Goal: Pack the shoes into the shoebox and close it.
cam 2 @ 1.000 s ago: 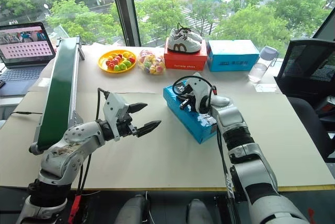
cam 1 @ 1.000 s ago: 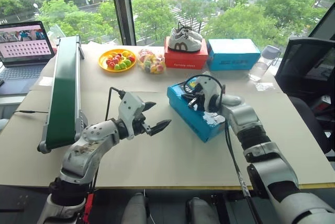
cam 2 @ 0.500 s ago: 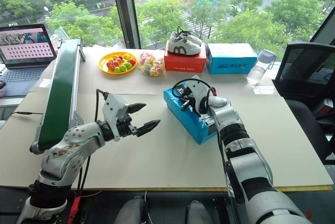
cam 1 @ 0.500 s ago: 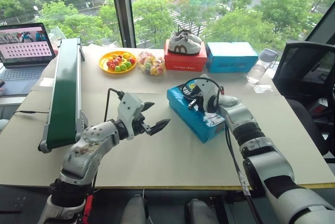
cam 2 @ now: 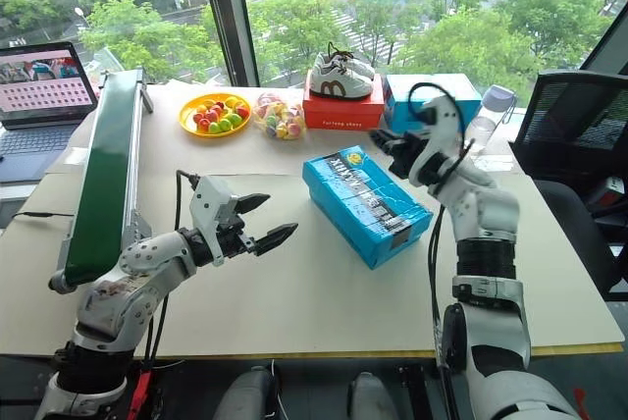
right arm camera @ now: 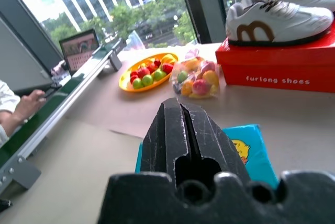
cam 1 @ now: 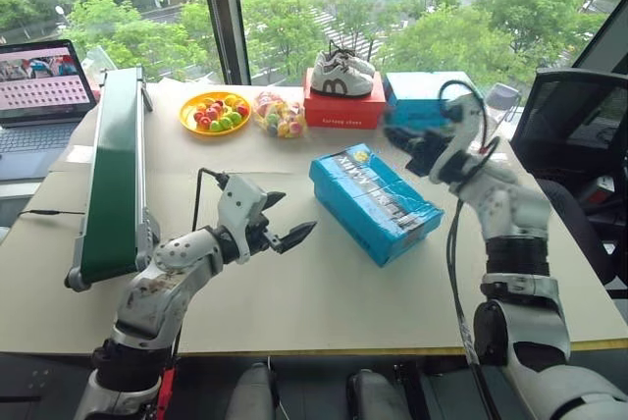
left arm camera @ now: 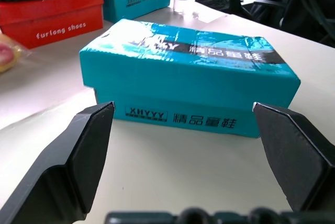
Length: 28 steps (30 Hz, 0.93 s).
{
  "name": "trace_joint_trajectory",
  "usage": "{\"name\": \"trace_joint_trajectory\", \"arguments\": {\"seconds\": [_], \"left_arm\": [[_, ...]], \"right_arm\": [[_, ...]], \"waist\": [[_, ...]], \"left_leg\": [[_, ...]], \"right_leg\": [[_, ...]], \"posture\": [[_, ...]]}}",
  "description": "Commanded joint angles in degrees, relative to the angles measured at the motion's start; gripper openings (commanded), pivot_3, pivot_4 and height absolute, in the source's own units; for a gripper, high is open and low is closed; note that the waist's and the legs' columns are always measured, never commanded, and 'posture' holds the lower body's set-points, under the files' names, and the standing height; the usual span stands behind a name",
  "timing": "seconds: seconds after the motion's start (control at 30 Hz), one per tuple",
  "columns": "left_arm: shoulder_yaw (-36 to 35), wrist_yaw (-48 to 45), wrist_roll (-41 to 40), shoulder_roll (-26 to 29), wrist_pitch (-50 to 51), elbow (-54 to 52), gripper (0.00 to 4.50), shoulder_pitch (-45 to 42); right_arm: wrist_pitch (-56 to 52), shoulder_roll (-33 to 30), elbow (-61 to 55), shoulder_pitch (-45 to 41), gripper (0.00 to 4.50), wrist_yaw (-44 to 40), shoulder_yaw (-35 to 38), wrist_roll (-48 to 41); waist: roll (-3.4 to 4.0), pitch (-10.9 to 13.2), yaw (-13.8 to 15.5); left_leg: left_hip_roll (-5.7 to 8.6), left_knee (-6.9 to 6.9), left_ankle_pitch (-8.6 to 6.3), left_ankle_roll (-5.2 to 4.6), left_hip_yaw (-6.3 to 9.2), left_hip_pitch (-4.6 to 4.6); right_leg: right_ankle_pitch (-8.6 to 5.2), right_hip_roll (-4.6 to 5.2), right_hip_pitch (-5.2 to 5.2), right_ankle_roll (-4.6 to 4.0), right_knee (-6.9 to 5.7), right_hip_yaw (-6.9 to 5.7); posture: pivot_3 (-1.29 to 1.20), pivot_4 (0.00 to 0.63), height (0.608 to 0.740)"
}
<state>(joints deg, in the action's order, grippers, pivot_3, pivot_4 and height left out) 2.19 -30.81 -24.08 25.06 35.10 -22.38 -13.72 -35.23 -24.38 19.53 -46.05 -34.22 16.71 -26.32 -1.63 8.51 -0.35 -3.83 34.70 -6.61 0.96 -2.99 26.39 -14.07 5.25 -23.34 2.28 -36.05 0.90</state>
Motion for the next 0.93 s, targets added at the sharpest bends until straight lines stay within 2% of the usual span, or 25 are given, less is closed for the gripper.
{"name": "trace_joint_trajectory", "arguments": {"seconds": [0.03,0.17,0.27,0.37,0.57,0.7,0.93], "left_arm": [[-4.09,7.98,4.38,-2.21,-3.07,2.03,4.5,1.03],[-10.04,24.63,11.51,-8.77,-4.27,5.16,4.5,0.07],[-11.88,28.28,12.03,-12.44,-4.75,3.99,4.5,2.13],[-13.43,28.95,11.53,-14.68,-6.62,4.04,4.5,4.72],[-13.3,28.02,13.33,-14.68,-11.79,5.45,4.5,8.48],[-14.56,28.34,12.64,-15.82,-13.56,6.97,4.5,8.89],[-15.03,28.6,12.56,-16.55,-13.96,6.82,4.5,8.36]], "right_arm": [[10.22,-5.94,0.79,4.78,0.08,2.57,-2.7,9.3],[23.41,-8.66,9.76,8.42,0.08,13.69,-1.05,17.04],[27.68,-9.29,14.24,10.22,0.08,16.76,-0.87,19.1],[30.0,-8.78,15.68,11.0,0.08,17.17,-1.26,19.28],[33.25,-8.33,17.97,12.86,0.08,18.06,-1.76,20.02],[35.3,-8.58,19.77,13.84,0.08,19.08,-1.9,20.78],[35.23,-8.3,19.22,15.14,0.08,20.13,-0.68,19.93]], "waist": [[-0.01,0.01,0.32],[-0.03,0.02,0.41],[-0.05,0.03,0.08],[-0.05,0.03,-0.55],[-0.05,0.03,-0.44],[-0.05,0.03,-0.26],[-0.05,0.03,-0.39]], "left_leg": [[0.01,0.01,0.0,0.0,-0.01,0.0],[0.02,0.07,0.06,-0.09,-0.02,0.01],[0.05,0.05,0.19,-0.29,-0.03,0.0],[0.04,0.03,0.19,-0.31,-0.03,0.0],[0.02,0.07,0.18,-0.29,-0.03,-0.04],[0.08,0.1,0.02,-0.04,-0.03,-0.04],[0.07,0.08,0.18,-0.29,-0.03,-0.04]], "right_leg": [[-0.08,0.01,-0.02,-0.14,0.02,0.01],[-0.08,0.0,0.0,-0.12,0.02,0.05],[0.16,-0.01,0.0,0.29,0.02,0.1],[0.16,-0.02,0.01,0.3,0.03,0.14],[0.16,-0.05,0.05,0.28,0.02,0.14],[0.0,0.02,0.12,0.0,0.09,0.14],[0.16,-0.01,0.12,0.28,0.1,0.14]], "posture": [[0.0,0.15,0.74],[0.0,0.15,0.74],[0.0,0.15,0.74],[0.0,0.15,0.74],[0.0,0.15,0.74],[0.0,0.15,0.74],[0.0,0.15,0.74]]}}
